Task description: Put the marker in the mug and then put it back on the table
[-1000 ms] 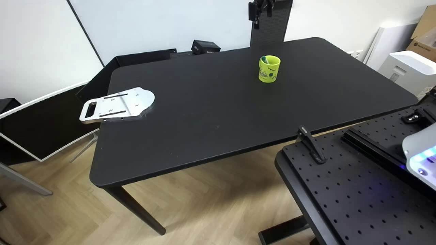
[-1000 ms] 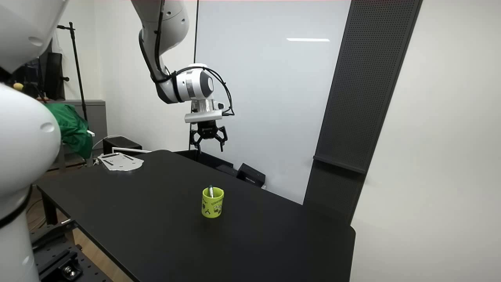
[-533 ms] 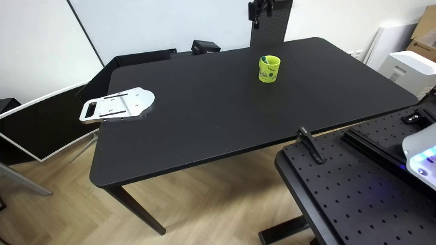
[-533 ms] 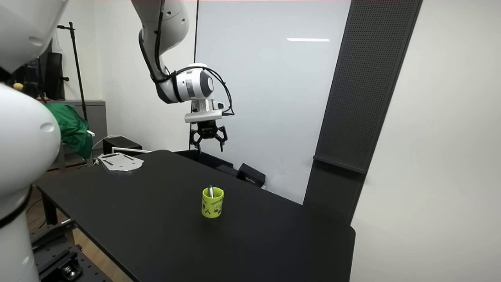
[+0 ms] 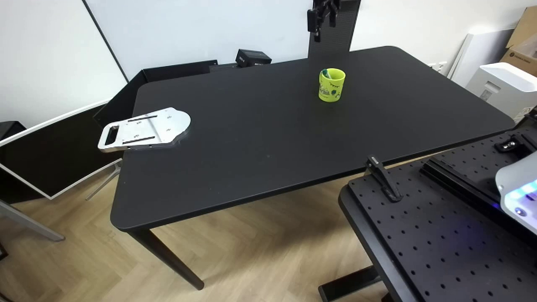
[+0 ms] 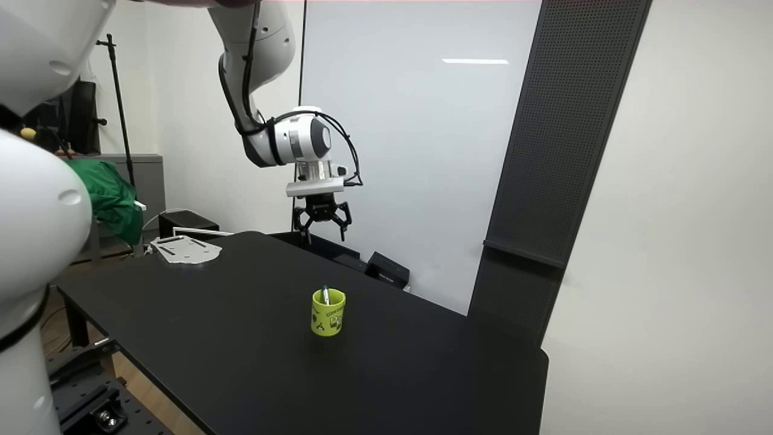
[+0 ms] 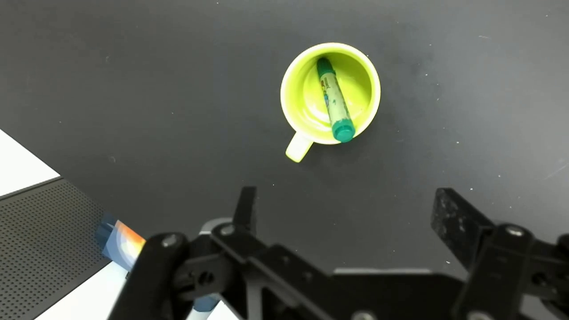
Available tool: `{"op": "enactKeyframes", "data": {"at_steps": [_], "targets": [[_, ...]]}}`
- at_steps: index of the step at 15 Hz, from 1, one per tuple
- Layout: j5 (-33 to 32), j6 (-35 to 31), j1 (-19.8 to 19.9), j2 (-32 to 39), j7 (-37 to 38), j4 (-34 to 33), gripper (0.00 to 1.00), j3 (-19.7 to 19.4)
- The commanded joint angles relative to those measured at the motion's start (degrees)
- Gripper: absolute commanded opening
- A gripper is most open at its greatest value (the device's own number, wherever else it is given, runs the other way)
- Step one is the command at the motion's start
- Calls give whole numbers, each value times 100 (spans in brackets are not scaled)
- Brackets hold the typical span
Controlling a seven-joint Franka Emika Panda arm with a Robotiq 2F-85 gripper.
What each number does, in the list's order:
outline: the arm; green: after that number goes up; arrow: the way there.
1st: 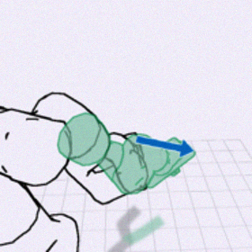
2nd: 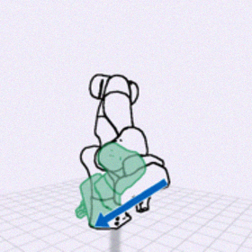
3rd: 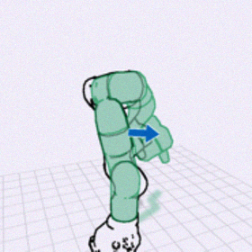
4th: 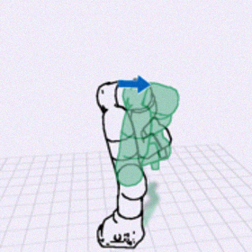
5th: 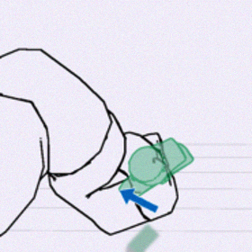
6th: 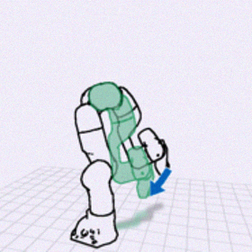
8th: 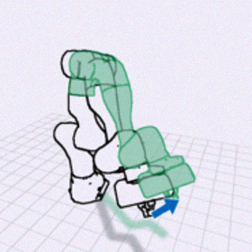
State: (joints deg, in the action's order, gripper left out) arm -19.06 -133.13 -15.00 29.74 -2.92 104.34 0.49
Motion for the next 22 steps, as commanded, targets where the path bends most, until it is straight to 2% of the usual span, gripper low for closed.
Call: {"op": "enactKeyframes", "data": {"at_steps": [1,13,22], "targets": [[-120,-72,96,153,85,-130,100,51],[94,259,325,715,-735,-519,100,258],[141,973,465,1193,-1563,-1195,100,457]]}}
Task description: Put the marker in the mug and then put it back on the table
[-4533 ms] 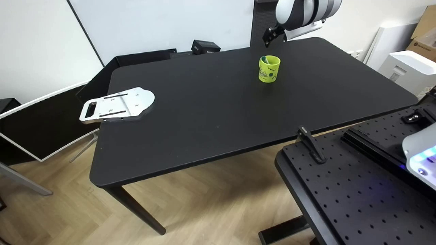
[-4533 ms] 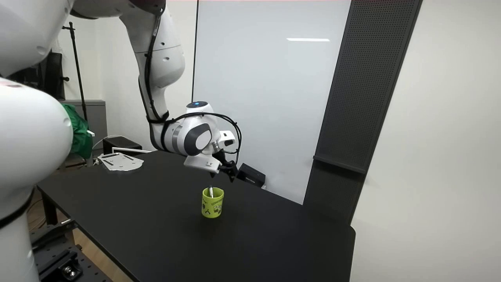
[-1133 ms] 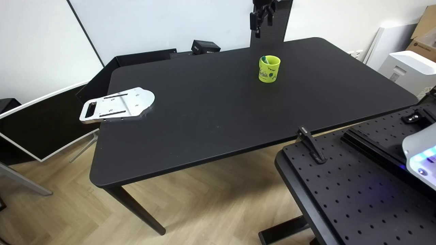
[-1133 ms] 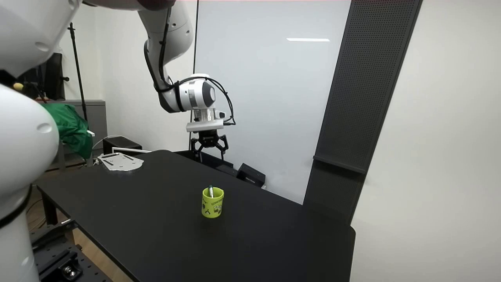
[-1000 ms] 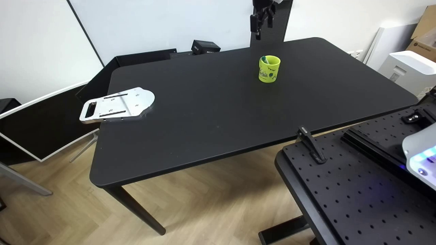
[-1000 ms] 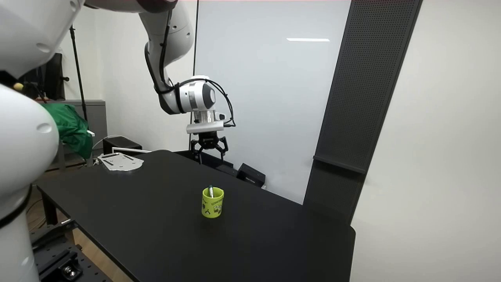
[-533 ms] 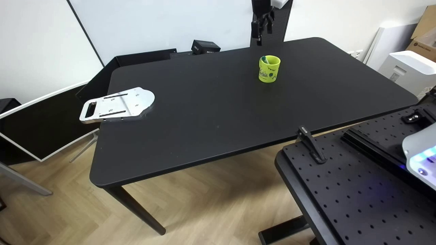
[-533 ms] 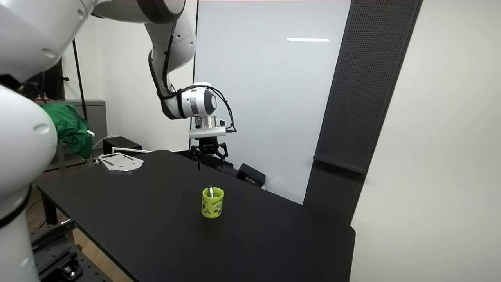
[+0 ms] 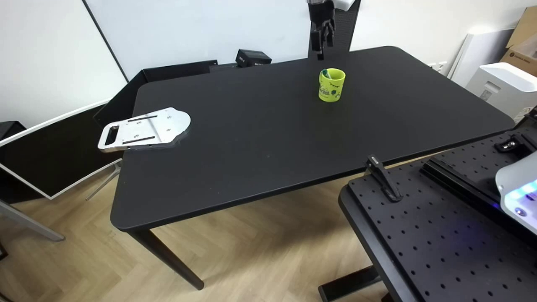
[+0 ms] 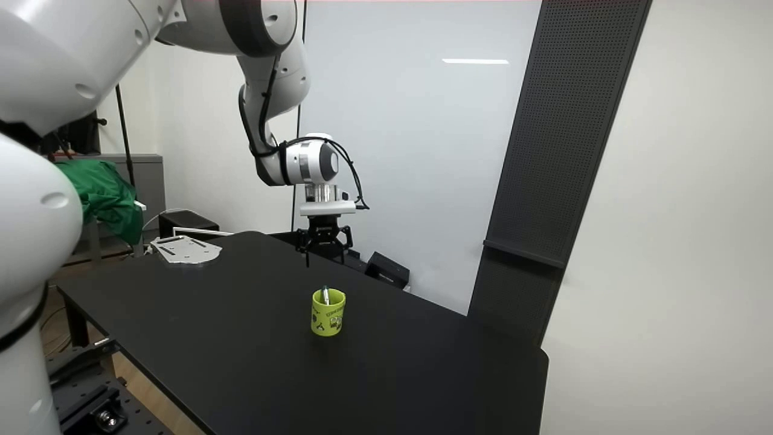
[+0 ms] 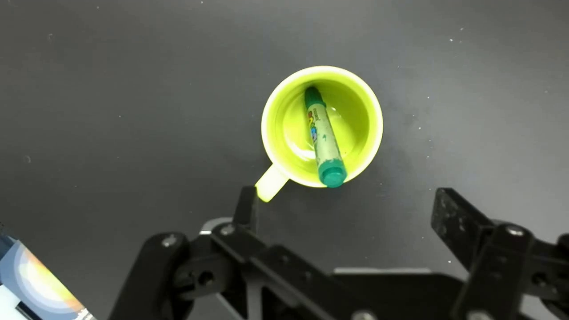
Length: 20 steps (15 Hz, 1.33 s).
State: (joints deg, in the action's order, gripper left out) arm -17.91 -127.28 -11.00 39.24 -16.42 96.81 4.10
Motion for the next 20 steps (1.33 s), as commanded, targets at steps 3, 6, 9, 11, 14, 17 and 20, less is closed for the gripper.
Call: {"op": "enactKeyframes", "data": {"at_steps": [3,6,9,11,14,17,20], "targets": [[-44,711,13,415,-292,-696,100,77],[-85,952,-18,567,-345,-912,100,80],[-114,1156,-64,739,-361,-1138,100,76],[-129,1269,-100,853,-371,-1290,100,75],[-147,1402,-148,1017,-381,-1497,100,72],[-174,1474,-176,1163,-400,-1671,100,78],[-184,1480,-199,1284,-412,-1799,100,81]]}}
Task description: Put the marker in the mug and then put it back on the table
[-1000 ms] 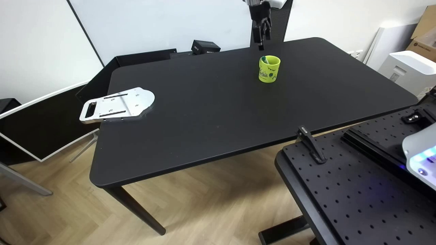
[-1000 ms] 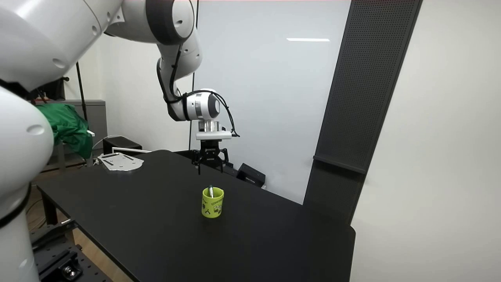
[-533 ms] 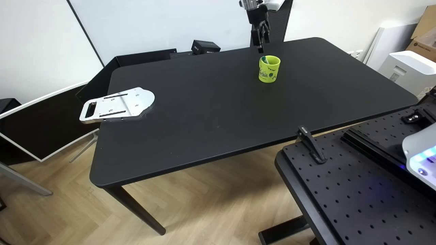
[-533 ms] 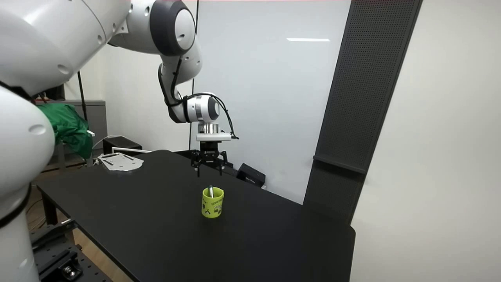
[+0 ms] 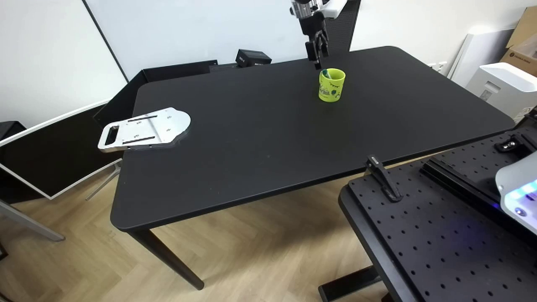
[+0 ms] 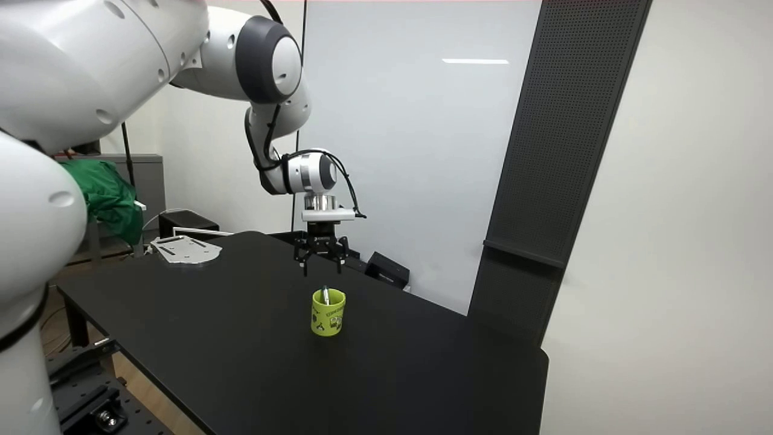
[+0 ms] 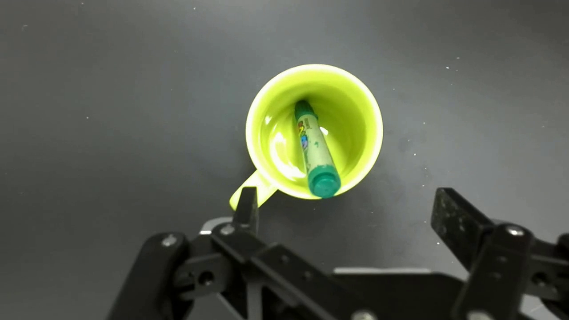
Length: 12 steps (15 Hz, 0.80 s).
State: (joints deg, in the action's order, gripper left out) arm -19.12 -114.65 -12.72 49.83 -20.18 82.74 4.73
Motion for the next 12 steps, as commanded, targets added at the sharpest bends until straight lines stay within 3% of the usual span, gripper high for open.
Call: {"op": "enactKeyframes", "data": {"at_steps": [1,12], "targets": [[-62,222,-35,262,-40,-433,100,17],[-36,314,-50,444,-27,-608,100,11]]}}
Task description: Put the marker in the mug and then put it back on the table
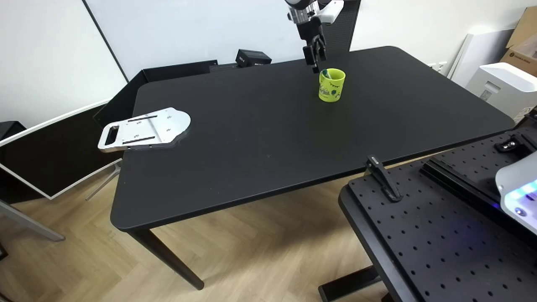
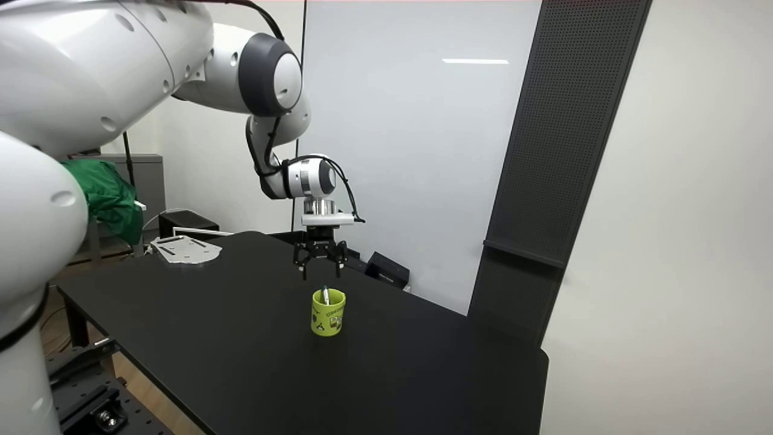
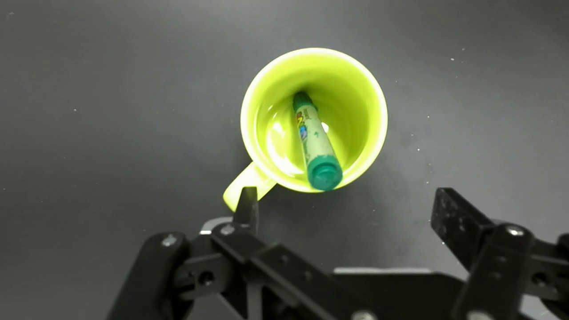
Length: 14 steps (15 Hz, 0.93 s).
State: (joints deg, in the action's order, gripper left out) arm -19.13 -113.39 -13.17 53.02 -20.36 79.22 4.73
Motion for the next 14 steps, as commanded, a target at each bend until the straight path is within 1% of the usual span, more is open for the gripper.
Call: {"op": "enactKeyframes", "data": {"at_steps": [1,14], "targets": [[-30,186,1,128,-7,-249,100,12],[-9,171,19,126,19,-155,100,22]]}}
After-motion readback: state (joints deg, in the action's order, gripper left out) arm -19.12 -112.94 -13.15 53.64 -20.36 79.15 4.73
